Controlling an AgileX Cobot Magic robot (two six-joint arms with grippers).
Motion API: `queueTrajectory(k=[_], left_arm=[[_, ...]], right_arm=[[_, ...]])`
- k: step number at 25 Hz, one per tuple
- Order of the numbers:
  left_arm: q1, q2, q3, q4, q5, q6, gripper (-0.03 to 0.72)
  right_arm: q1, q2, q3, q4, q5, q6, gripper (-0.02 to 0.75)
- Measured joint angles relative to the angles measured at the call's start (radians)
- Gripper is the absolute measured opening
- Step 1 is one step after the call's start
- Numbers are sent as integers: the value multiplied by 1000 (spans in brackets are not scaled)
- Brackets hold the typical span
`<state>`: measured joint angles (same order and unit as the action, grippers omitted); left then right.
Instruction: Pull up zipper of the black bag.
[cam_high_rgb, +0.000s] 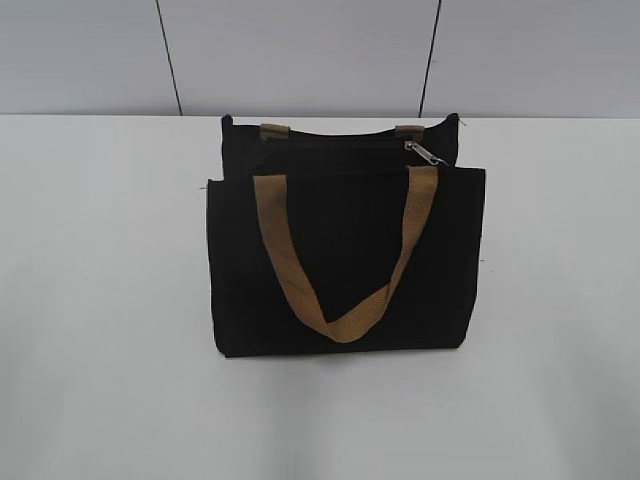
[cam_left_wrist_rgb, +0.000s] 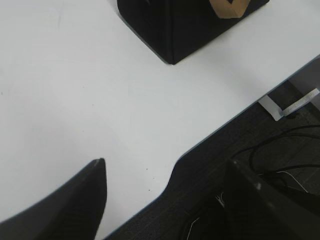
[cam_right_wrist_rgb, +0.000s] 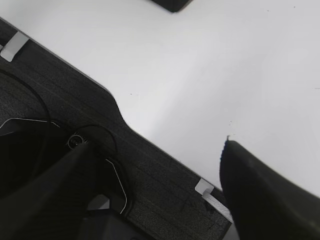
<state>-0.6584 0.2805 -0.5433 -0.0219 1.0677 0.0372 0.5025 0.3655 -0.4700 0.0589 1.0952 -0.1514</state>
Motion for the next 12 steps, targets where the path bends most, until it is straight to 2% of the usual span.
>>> queueTrajectory(k=[4,12], left_arm=[[83,-6,0,0,0,0,545],[434,-114,0,0,-2,0,545]], right_arm=[[-78,-2,0,17,-1,-1,593],[-426,-155,1,41,-2,-1,593]])
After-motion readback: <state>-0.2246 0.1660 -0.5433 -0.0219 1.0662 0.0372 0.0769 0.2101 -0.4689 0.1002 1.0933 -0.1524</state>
